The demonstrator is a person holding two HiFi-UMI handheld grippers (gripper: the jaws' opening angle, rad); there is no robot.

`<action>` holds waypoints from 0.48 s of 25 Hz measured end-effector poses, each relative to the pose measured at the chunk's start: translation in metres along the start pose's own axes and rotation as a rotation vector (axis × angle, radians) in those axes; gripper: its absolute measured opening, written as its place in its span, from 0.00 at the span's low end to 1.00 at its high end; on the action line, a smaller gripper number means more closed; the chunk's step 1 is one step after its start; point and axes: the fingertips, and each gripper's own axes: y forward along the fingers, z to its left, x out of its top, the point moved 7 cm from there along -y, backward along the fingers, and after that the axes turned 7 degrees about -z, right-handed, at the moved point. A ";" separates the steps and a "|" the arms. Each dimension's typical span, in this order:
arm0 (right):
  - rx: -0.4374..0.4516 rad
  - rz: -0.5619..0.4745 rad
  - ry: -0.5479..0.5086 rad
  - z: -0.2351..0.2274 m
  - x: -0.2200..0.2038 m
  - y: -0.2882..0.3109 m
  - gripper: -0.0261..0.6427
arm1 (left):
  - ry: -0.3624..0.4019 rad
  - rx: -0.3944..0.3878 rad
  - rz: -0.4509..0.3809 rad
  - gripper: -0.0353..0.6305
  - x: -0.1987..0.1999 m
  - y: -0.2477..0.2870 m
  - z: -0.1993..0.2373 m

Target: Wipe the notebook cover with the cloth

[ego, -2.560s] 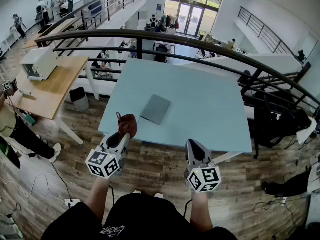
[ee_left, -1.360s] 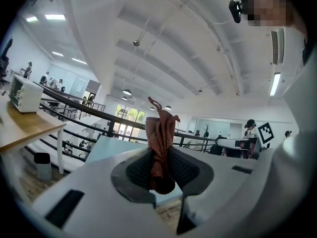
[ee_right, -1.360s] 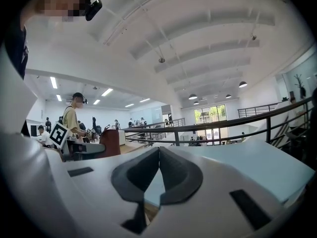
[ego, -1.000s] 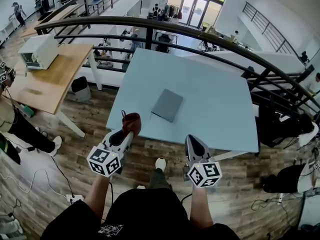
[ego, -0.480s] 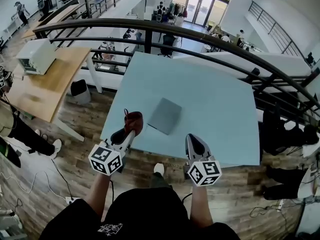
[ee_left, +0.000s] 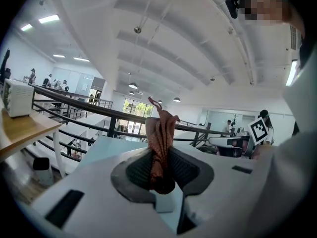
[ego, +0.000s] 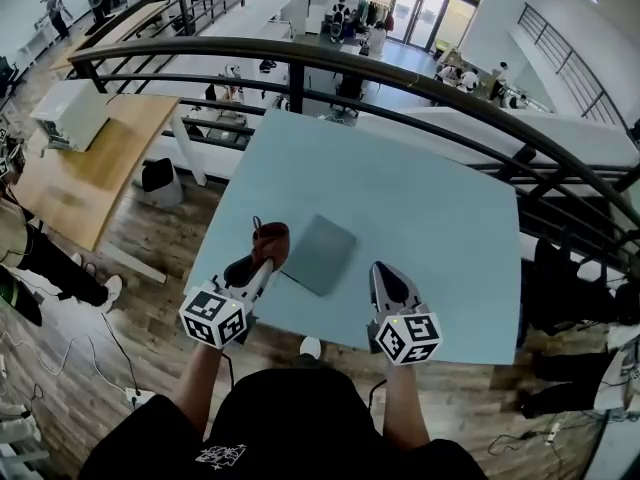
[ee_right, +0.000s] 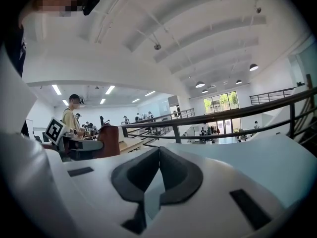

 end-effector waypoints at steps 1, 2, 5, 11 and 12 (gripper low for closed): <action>0.012 0.010 0.003 -0.007 -0.001 0.005 0.05 | -0.002 0.003 0.004 0.19 -0.001 0.009 -0.002; 0.024 0.021 0.006 -0.015 -0.003 0.009 0.05 | -0.004 0.007 0.009 0.19 -0.002 0.019 -0.003; 0.059 0.056 0.017 -0.036 -0.010 0.022 0.05 | -0.001 0.025 0.041 0.19 -0.008 0.046 -0.008; 0.145 0.158 0.013 -0.051 -0.026 0.041 0.05 | -0.004 0.019 0.103 0.19 -0.018 0.073 -0.016; 0.156 0.167 0.013 -0.056 -0.027 0.042 0.05 | -0.007 0.019 0.115 0.19 -0.019 0.079 -0.018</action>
